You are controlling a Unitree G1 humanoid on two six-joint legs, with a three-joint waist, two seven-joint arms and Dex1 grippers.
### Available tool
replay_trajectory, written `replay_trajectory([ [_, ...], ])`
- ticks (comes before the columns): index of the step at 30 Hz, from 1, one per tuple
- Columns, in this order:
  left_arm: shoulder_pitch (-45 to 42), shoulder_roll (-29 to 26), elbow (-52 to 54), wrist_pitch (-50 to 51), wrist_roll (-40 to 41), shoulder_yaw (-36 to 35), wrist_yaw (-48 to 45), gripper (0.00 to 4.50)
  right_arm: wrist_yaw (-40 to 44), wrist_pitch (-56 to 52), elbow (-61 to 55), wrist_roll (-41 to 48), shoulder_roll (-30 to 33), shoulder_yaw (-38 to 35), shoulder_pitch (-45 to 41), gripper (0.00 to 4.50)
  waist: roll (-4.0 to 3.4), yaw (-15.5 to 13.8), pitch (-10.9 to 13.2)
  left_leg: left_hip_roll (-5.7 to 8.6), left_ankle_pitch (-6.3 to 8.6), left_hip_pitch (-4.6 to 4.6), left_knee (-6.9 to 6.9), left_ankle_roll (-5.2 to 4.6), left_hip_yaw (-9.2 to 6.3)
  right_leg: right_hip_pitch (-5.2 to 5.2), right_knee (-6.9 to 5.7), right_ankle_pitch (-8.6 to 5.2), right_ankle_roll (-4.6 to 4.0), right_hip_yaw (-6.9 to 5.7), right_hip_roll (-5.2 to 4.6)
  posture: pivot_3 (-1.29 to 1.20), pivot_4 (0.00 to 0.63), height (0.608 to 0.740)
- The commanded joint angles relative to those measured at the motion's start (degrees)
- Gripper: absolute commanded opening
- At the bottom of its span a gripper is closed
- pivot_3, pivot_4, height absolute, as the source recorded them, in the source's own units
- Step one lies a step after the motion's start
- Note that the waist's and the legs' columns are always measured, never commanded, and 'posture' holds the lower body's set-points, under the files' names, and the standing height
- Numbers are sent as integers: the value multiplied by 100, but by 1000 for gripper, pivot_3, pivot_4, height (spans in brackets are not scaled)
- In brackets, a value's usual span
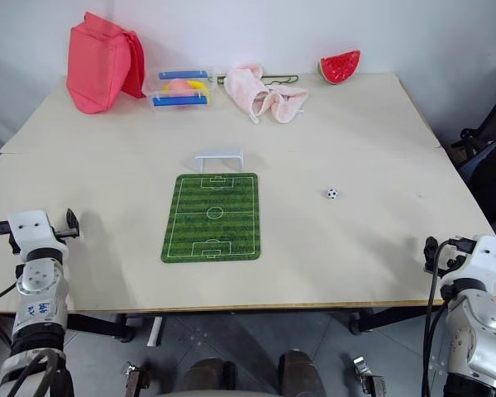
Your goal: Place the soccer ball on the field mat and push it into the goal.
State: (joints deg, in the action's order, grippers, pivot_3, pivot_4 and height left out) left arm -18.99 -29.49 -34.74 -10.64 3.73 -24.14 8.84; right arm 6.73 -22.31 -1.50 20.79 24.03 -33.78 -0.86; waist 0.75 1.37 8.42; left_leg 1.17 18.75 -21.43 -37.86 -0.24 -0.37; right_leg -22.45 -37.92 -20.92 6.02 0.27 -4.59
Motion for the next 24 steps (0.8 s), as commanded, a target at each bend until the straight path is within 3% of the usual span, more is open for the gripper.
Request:
replay_trajectory([
  [1, -116, -34, 32, -22, 119, -81, -50, 4500, 15, 142, -219, 19, 105, -116, -23, 4492, 0, 0, 0, 0, 0, 0, 0, 0, 0, 0, 0, 0, 0, 0, 0, 0, 150, 740],
  [12, -489, -169, -178, 187, 330, 48, -624, 4500, 161, -58, -625, -175, 461, 119, -50, 4492, 0, 4, 1, 1, 0, 0, 2, 0, 1, 0, 0, 0, 0, 0, 0, 0, 150, 740],
  [18, -1010, -631, -605, -23, 734, 144, -2296, 4500, 767, -782, -1120, 226, 1095, 649, -832, 4492, 2, 34, 9, -4, -3, 0, 1, 4, 4, -3, 1, 0, 0, -1, 5, 0, 150, 740],
  [24, -1605, -786, -1147, -348, 1226, 436, -4796, 4500, 1368, -995, -279, -48, 1156, 1828, -2091, 4492, 1, 20, 11, 1, -1, -1, 0, 2, 1, -2, 6, 0, 0, -6, 2, 0, 150, 740],
])
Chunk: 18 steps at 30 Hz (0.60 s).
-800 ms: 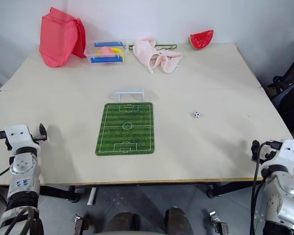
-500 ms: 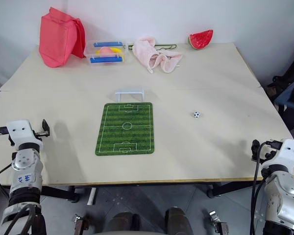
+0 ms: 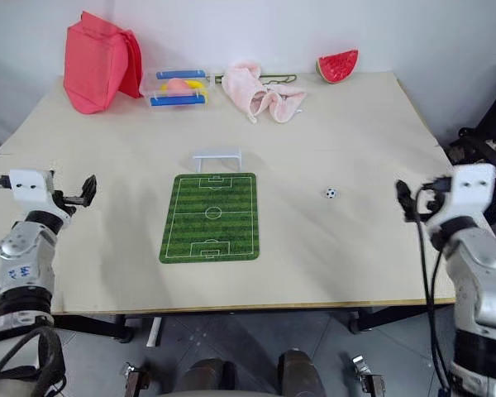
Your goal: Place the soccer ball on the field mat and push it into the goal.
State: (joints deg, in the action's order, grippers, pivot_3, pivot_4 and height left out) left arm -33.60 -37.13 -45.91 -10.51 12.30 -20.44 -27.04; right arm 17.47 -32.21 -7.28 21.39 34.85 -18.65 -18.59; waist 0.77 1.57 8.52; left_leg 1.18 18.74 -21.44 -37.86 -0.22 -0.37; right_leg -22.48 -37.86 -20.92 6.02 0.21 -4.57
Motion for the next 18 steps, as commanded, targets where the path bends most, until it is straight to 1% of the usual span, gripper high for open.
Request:
replay_trajectory([
  [1, -149, -32, -3, -426, 442, 149, -1705, 4500, 471, 71, 593, -166, 74, 506, -536, 4492, 0, -6, 2, 0, 1, -3, -1, -1, -1, -2, 0, 0, 0, -2, 0, 0, 150, 740],
  [2, -127, -28, 58, -486, 564, 203, -2221, 4500, 633, 155, 878, -220, 67, 670, -738, 4492, 0, -4, 2, 0, 1, -7, -2, -2, -9, -2, 0, 0, 0, -9, -2, 0, 150, 740],
  [6, -25, -3, 242, -389, 989, 226, -3521, 4500, 966, 561, 1725, -422, 6, 978, -1251, 4492, -4, 6, 5, 0, 2, -17, -2, -4, -14, -5, -1, 0, 0, -18, -1, 0, 150, 740],
  [9, 347, -42, 774, -64, 1340, 331, -4532, 4500, 1202, 937, 2730, -640, -115, 1220, -1750, 4492, -9, 30, 8, 0, 4, -22, -3, -6, -17, -5, -1, 0, 0, -23, -3, 0, 150, 740],
  [12, 798, -93, 1382, 401, 1703, 366, -5200, 4500, 1502, 1160, 3293, -750, -236, 1385, -1967, 4492, -13, 99, 10, -3, 4, -24, -5, -7, -19, -4, -1, 0, 0, -22, -1, 0, 150, 740],
  [14, 948, -130, 1544, 529, 1723, 344, -5252, 4500, 1657, 1296, 3496, -813, -318, 1462, -2027, 4492, -14, 132, 11, -5, 4, -24, -5, -6, -24, -4, -3, 0, 0, -26, 0, 0, 150, 740],
  [18, 1027, -118, 1655, 566, 1643, 250, -5017, 4500, 1827, 1572, 3987, -983, -510, 1595, -2218, 4492, -17, 151, 13, -4, 4, -25, -16, -6, -26, 1, -3, 0, 0, -25, -2, 0, 150, 740],
])
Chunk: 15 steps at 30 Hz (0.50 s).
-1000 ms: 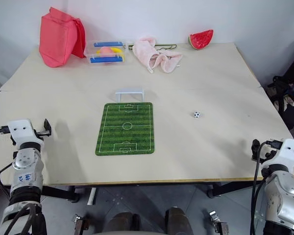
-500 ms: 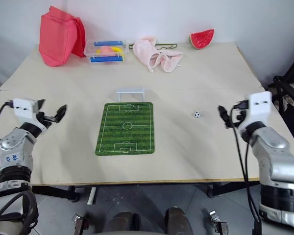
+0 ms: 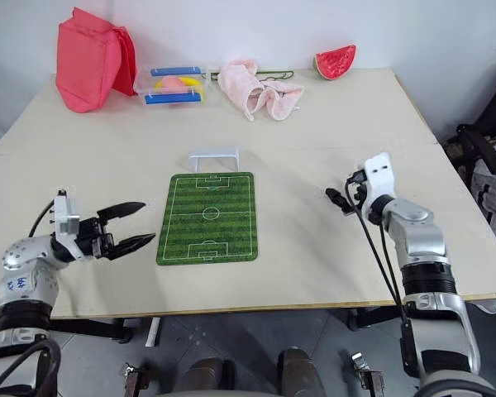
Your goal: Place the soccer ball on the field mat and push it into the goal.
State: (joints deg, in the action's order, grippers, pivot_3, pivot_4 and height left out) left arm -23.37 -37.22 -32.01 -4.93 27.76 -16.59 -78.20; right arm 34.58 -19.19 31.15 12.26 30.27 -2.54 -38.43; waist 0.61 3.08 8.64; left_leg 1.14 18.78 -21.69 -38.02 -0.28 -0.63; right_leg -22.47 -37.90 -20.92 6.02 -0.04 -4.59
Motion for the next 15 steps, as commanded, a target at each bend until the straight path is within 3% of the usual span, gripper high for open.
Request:
replay_trajectory([
  [1, 19, -98, 304, 20, 108, -154, 126, 4500, 138, 317, 255, -94, -103, -3, -290, 4492, -1, 0, 1, 1, 0, 0, -3, 0, 1, 1, 1, 0, 1, 1, -1, 0, 150, 740],
  [7, 64, -68, 407, 13, 72, -174, 279, 4500, 214, 546, 950, -276, -301, 49, -577, 4492, -2, 4, 1, 1, -1, 0, -8, 1, -3, 0, 0, 1, 2, 0, -1, 0, 150, 740],
  [10, 71, -53, 441, -1, 80, -166, 319, 4500, 249, 638, 1199, -334, -350, 57, -659, 3861, -2, 10, 1, 1, -1, 0, -7, 1, -5, 1, -5, 1, 2, -1, -1, 0, 150, 740],
  [15, 117, -69, 534, 75, 142, -171, 298, 4500, 268, 691, 1152, -360, -368, 45, -585, 2162, -2, 13, 1, 1, -1, 0, -9, 2, -5, 2, -5, 1, 2, -2, -1, 0, 150, 740],
])
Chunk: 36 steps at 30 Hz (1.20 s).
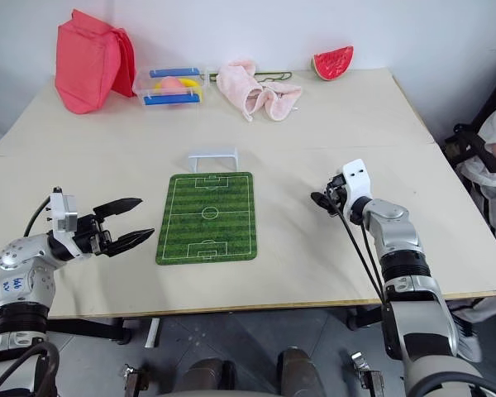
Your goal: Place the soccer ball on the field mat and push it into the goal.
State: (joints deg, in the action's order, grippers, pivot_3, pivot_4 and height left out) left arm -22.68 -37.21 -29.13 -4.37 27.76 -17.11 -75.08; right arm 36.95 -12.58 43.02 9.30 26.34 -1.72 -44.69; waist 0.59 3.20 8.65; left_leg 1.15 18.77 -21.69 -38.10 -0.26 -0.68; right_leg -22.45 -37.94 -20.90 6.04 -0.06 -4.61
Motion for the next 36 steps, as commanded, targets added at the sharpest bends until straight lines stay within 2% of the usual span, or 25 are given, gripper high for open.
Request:
replay_trajectory([
  [1, 59, -72, 264, 41, 149, -116, -25, 4500, 33, 43, -33, -70, 35, -44, 51, 1809, 0, 0, 0, 0, 0, 0, 0, 0, 0, 0, 0, 0, 0, 0, 0, 0, 150, 740],
  [4, 133, -86, 338, 128, 206, -134, -98, 4500, 15, -10, -254, -13, 78, -127, 157, 857, 0, -2, 0, 0, 0, 0, -2, 0, -1, 2, 0, 0, 0, 0, -1, 0, 150, 740],
  [6, 153, -97, 313, 152, 220, -142, -146, 4500, 7, -66, -519, 20, 90, -167, 256, 849, 0, -9, 0, 1, 0, 0, -2, 0, -2, 2, 1, 0, 0, 0, -1, 0, 150, 740],
  [11, 119, -185, -50, 118, 226, -132, -557, 4500, 166, -742, -2217, 142, -77, 114, 494, 849, -12, 0, 7, 1, 0, -5, 2, 0, -10, -1, -1, 0, 0, -6, -1, 0, 150, 740],
  [16, -28, -350, -647, -141, 86, -18, -1228, 4500, 287, -1775, -3725, 303, -490, 755, 517, 848, -15, 33, 9, -1, -3, -4, 3, 6, -18, -13, -3, -1, -2, 1, 9, 0, 150, 740],
  [19, -232, -476, -1237, -514, -143, 213, -1686, 4500, 482, -2193, -4323, 249, -1052, 1716, 444, 848, -15, -2, 9, 2, -3, -5, 4, 7, -25, -12, -4, -1, -2, -1, 6, 0, 150, 740],
  [22, -396, -540, -1525, -746, -81, 407, -1741, 4500, 460, -2257, -4232, 120, -1610, 2299, 324, 848, -15, 0, 9, 6, -2, -5, 3, 6, -29, -13, -5, -1, -2, -2, 5, 0, 150, 740],
  [27, -333, -642, -1593, -961, 107, 719, -1742, 4500, 627, -2021, -3813, -260, -1686, 2878, 249, 848, -9, -19, 6, 26, 3, -7, -4, -4, -42, -8, -16, 2, -2, -15, -11, 0, 150, 740],
  [36, -39, -596, -1293, -1011, 330, 751, -1741, 4500, 883, -1732, -3216, -461, -1944, 3097, 197, 848, -7, 36, 5, 18, 5, -7, 7, -2, -45, -14, -12, 7, -4, -35, -7, 0, 150, 740],
])
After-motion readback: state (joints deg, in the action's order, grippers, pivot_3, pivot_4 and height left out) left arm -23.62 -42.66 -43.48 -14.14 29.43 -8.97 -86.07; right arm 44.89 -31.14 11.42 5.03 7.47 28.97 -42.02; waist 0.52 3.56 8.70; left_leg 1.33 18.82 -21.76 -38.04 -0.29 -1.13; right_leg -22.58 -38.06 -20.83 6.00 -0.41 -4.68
